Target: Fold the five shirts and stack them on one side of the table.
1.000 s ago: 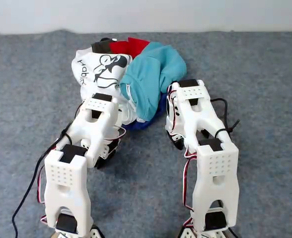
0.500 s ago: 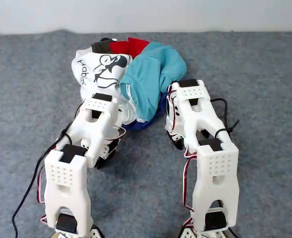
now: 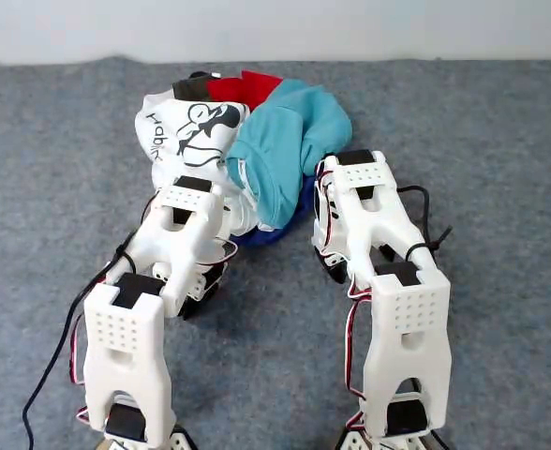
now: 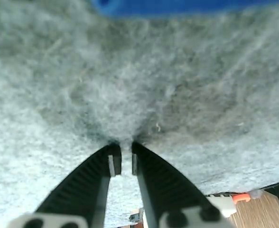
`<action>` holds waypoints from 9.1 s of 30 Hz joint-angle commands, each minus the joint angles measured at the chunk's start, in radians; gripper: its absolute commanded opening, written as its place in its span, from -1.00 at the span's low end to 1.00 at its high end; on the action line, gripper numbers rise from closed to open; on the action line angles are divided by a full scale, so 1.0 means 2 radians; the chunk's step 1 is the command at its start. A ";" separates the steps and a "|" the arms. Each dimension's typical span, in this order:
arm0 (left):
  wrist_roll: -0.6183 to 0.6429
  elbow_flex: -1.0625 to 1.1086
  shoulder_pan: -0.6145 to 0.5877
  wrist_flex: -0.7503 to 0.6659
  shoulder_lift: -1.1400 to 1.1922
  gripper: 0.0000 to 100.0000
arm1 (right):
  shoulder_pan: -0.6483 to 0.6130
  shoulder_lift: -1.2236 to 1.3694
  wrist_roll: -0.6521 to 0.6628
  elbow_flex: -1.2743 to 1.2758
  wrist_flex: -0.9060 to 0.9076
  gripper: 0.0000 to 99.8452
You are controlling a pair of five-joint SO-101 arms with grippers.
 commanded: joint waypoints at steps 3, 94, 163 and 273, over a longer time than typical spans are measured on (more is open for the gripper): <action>-0.004 0.016 0.017 0.022 0.057 -0.97 | -0.001 0.024 0.005 -0.002 0.000 -0.28; -0.170 0.168 0.153 0.018 -0.202 -0.70 | 0.174 -0.699 0.079 0.433 -0.055 -0.28; -0.130 0.213 -0.090 0.002 -0.448 -0.69 | 0.193 -0.856 0.081 0.927 -0.555 -0.28; -0.130 0.240 0.026 0.020 -0.361 -0.69 | 0.193 -1.263 0.081 0.988 -0.145 -0.28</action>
